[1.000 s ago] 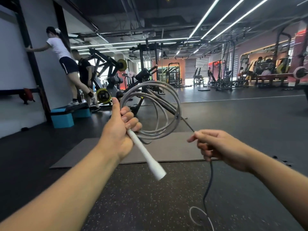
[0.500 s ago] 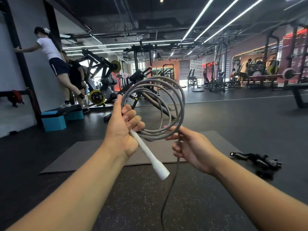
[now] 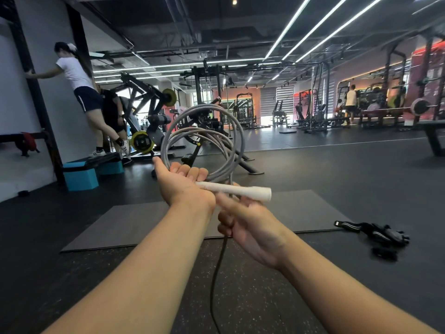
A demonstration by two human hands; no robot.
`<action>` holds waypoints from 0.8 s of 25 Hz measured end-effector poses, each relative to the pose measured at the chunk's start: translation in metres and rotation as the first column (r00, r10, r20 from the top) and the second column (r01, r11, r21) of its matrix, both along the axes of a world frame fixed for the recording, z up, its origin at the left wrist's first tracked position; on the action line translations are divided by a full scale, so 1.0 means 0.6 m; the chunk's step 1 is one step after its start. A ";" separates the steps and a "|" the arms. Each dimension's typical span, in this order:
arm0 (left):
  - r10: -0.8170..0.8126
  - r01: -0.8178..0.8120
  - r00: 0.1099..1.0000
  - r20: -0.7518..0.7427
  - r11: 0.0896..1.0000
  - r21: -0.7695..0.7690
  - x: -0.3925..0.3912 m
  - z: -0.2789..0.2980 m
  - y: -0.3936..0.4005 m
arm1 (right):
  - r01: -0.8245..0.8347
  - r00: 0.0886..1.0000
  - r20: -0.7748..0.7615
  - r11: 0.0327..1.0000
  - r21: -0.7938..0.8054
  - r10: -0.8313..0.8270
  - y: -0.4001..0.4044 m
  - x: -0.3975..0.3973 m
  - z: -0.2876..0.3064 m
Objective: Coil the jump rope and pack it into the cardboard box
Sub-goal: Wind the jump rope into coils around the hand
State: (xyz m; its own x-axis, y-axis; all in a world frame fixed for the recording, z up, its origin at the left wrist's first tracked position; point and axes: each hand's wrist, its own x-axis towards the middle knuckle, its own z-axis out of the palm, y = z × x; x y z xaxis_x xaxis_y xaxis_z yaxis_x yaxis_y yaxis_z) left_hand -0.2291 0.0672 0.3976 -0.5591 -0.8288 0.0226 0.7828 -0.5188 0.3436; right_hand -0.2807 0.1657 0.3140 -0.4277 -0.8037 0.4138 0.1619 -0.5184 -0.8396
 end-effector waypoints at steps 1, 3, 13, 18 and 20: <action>0.007 -0.007 1.000 0.001 1.000 -0.002 0.001 -0.003 0.005 | 0.061 0.998 0.022 0.998 -0.010 -0.061 -0.005 -0.001 0.014; 0.017 -0.014 0.999 0.050 0.998 -0.067 0.004 -0.010 0.017 | 0.209 0.977 0.042 0.978 0.012 -0.209 -0.011 -0.008 0.038; 0.106 0.060 0.758 0.644 0.971 -0.230 0.028 -0.091 0.014 | 0.554 0.737 -0.508 0.829 0.077 -0.445 0.034 -0.039 0.127; 0.770 0.134 0.377 -0.515 -0.596 -0.792 0.082 -0.024 0.001 | 0.684 0.303 -0.953 0.701 0.201 -0.023 0.053 -0.036 0.161; 0.601 0.512 0.432 -0.672 -0.777 -0.366 0.067 0.010 0.012 | 0.755 0.080 -0.981 0.632 0.176 0.179 0.048 -0.022 0.169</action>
State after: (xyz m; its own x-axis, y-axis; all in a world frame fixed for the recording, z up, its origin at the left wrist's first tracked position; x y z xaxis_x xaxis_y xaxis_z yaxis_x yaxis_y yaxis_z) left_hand -0.1891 0.0744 0.4039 -0.6831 0.3035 0.6643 -0.1825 0.8097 -0.5577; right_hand -0.2937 0.1945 0.4156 -0.3713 -0.8963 0.2426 -0.9251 0.3346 -0.1794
